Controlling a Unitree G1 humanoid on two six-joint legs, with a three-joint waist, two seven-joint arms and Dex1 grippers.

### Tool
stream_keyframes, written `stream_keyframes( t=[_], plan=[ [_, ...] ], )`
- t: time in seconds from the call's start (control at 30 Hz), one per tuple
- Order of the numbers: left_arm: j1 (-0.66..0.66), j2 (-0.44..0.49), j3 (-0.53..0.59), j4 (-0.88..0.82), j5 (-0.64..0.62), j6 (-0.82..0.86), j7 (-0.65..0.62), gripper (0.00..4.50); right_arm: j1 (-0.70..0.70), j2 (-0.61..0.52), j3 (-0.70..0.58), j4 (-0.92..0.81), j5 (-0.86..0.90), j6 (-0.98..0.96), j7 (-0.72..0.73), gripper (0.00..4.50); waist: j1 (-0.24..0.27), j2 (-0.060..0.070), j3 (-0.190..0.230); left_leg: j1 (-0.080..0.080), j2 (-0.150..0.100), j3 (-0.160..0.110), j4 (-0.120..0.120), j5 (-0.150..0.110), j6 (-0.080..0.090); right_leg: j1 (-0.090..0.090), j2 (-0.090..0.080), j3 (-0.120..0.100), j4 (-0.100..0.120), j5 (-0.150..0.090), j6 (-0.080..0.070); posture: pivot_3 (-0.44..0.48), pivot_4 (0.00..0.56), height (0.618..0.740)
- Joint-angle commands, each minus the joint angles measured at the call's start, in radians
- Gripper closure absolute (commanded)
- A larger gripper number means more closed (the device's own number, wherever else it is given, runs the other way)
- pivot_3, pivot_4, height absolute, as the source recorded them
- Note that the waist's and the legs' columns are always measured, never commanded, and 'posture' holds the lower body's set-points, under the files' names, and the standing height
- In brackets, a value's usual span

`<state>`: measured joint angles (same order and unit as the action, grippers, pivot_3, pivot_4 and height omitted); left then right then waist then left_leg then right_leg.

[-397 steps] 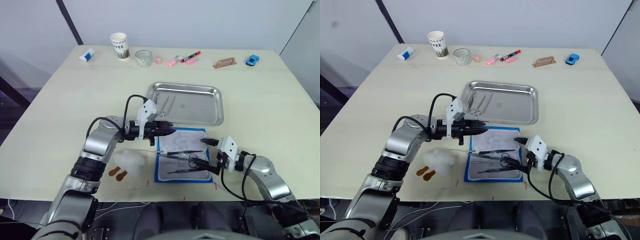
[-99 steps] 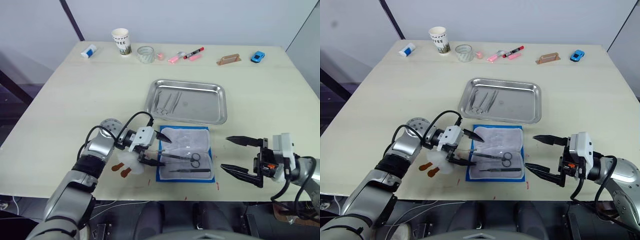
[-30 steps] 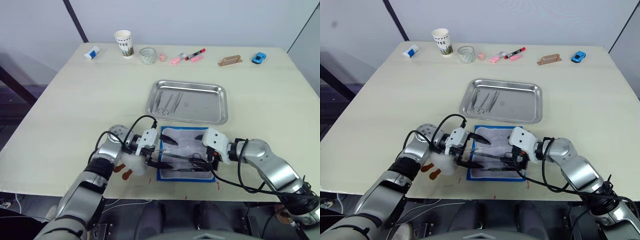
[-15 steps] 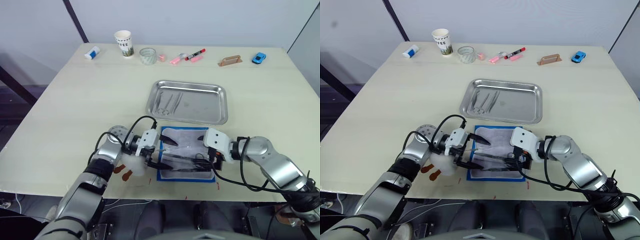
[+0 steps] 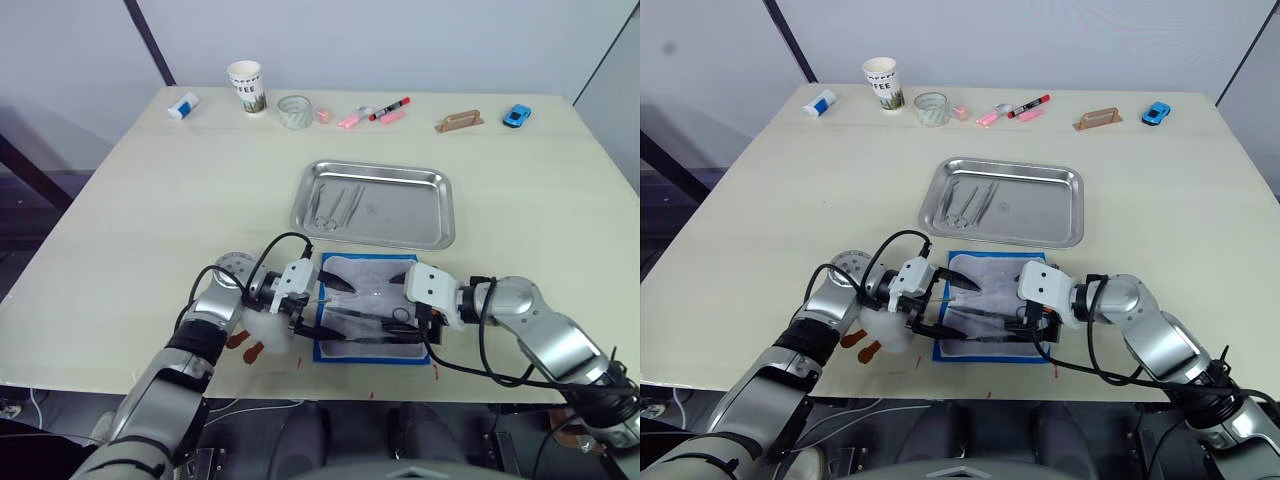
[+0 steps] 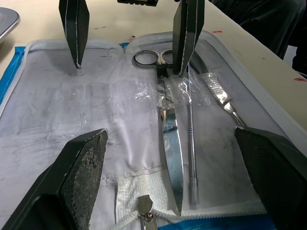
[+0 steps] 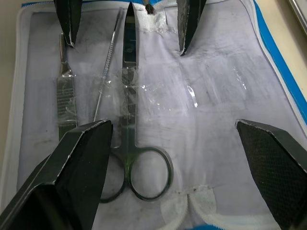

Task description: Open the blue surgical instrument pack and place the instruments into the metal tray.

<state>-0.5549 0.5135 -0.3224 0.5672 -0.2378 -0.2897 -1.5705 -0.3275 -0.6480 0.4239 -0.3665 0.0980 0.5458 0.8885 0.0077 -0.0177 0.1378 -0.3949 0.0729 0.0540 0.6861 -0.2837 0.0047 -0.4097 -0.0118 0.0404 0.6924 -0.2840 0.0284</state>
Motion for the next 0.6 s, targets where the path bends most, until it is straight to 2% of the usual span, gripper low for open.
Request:
stream_keyframes(
  t=[0.03,0.1,0.23,0.27,0.6],
  plan=[
    [0.042,0.002,-0.036,0.028,0.051,0.022,-0.038,0.00,0.006,-0.014,-0.002,0.009,-0.009,0.032,0.008,1.72,0.000,0.000,0.000,0.000,0.000,0.000,0.000,0.000,0.000,0.000,0.000,0.000,0.000,0.000,0.000,0.000,0.150,0.718],
    [0.044,0.002,-0.036,0.026,0.050,0.021,-0.037,0.00,0.005,-0.020,0.002,0.006,-0.008,0.051,0.016,2.31,0.000,0.000,0.000,0.000,0.000,0.000,0.000,0.000,0.000,0.000,0.000,0.000,0.000,0.000,0.000,0.000,0.150,0.718],
    [0.046,0.003,-0.033,0.024,0.048,0.024,-0.036,0.00,0.002,-0.021,0.007,0.001,-0.004,0.058,0.038,4.16,0.000,0.000,0.000,0.000,0.000,0.000,0.000,0.000,0.000,0.000,0.000,0.000,0.000,0.000,0.000,0.000,0.150,0.718],
    [0.045,0.003,-0.032,0.025,0.048,0.023,-0.035,0.00,0.001,-0.020,0.010,0.000,-0.004,0.055,0.042,4.46,0.000,0.000,-0.001,0.000,0.000,0.000,0.000,0.000,0.000,0.000,0.000,0.000,0.000,0.000,0.000,0.000,0.150,0.718],
    [0.049,0.006,-0.027,0.028,0.048,0.023,-0.035,0.00,-0.006,-0.025,0.002,-0.020,-0.013,0.048,0.036,4.46,0.000,0.000,-0.001,0.000,0.000,0.000,0.000,0.000,0.000,0.000,0.000,0.000,0.000,0.000,0.000,0.000,0.150,0.718]
  ],
)
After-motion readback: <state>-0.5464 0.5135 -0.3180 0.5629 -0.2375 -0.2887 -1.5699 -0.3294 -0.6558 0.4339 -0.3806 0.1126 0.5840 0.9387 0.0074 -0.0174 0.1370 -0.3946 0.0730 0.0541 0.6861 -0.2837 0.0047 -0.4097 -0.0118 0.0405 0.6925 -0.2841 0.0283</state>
